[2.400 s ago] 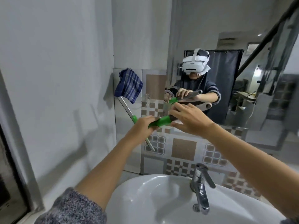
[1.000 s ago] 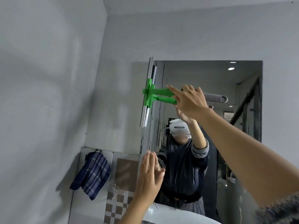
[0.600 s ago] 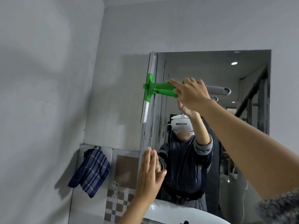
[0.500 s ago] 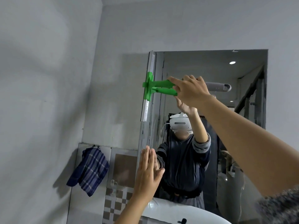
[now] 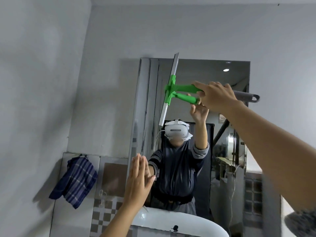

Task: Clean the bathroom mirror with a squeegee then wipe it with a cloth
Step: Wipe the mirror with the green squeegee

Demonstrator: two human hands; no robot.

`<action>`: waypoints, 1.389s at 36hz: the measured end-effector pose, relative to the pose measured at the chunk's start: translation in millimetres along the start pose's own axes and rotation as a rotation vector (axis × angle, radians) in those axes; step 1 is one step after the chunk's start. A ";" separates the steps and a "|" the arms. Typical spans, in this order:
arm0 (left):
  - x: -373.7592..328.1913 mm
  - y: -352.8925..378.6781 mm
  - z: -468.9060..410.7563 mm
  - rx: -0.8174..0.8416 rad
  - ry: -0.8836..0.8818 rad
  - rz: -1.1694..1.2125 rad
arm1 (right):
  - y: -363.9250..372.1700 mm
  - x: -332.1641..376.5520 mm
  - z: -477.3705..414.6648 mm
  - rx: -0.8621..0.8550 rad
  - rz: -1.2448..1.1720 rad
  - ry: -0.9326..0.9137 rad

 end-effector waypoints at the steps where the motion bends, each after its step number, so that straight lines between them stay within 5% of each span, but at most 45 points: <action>1: -0.1 -0.3 -0.1 -0.003 0.002 0.000 | -1.3 -6.5 3.7 0.006 -0.001 0.015; 25: -1.1 1.8 -0.4 0.023 -0.055 0.005 | 0.7 -97.2 93.2 0.052 -0.117 0.339; 50: 18.6 -3.3 3.5 0.167 0.144 -0.058 | 82.0 3.6 155.6 -0.239 -0.807 0.752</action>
Point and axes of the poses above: each hand's wrist, its own z-axis away from the middle knuckle, its own y-axis out of the palm, x = y × z, the point moved 6 cm from there along -z, towards the middle knuckle, and after that the axes turned 2 degrees about -y, right-handed, at the moved point
